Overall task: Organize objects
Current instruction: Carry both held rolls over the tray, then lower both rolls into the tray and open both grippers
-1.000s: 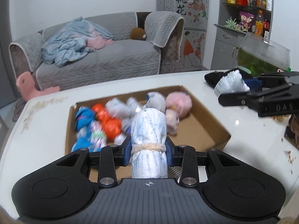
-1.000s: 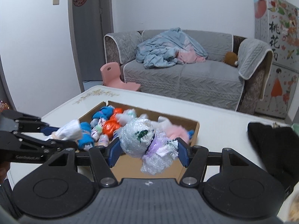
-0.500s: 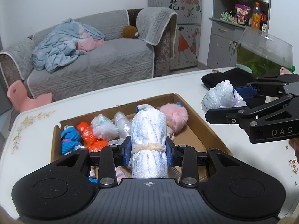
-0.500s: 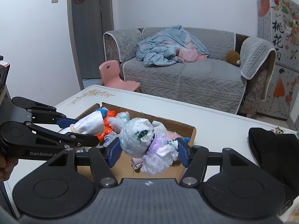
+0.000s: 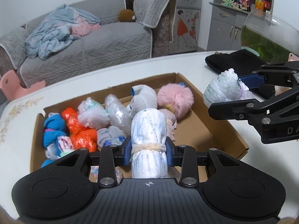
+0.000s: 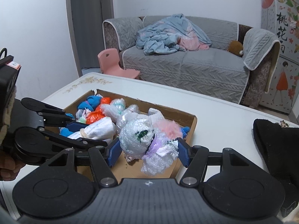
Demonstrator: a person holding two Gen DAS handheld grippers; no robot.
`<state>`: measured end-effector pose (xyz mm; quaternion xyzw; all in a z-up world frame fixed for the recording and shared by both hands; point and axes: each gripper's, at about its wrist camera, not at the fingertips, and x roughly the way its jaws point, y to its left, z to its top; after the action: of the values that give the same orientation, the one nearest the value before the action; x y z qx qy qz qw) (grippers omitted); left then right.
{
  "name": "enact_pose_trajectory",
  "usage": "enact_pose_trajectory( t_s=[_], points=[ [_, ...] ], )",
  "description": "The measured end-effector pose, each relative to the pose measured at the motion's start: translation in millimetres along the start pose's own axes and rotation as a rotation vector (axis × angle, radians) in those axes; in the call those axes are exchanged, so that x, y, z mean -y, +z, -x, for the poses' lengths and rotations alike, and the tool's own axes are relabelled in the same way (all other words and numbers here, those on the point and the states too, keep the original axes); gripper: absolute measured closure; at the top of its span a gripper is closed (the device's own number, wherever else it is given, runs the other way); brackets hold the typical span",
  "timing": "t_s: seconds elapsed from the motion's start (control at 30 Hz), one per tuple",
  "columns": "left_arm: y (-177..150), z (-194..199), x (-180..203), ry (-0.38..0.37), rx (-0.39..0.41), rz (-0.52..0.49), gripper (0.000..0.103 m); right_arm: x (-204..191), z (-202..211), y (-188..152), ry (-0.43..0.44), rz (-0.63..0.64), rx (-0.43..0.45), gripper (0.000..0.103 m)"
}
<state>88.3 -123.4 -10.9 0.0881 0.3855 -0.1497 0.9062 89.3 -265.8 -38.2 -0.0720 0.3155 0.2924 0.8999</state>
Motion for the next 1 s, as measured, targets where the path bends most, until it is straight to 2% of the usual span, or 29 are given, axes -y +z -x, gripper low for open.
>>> enact_pose_trajectory(
  t_s=[0.3,0.43,0.6,0.8,1.0],
  points=[
    [-7.5,-21.4,5.3,-0.030,-0.054,-0.003,0.061,1.6,-19.6,-9.6,0.025,0.021,-0.057,0.044],
    [-10.7,-31.7,7.6,-0.039,-0.087,-0.025,0.061,-1.5,-27.8,-16.2,0.078,0.085,-0.077,0.044],
    [-14.2,-43.3,7.4,-0.044,-0.123,-0.031,0.061,-3.4,-39.4,-21.2,0.090,0.157,-0.116,0.044],
    [-15.7,-42.7,10.0,-0.073,-0.125,-0.022,0.061,3.5,-43.7,-23.0,0.128,0.202,-0.151,0.044],
    [-22.8,-36.2,19.5,-0.084,-0.128,-0.051,0.061,-5.2,-42.8,-31.2,0.174,0.312,-0.196,0.044]
  ],
)
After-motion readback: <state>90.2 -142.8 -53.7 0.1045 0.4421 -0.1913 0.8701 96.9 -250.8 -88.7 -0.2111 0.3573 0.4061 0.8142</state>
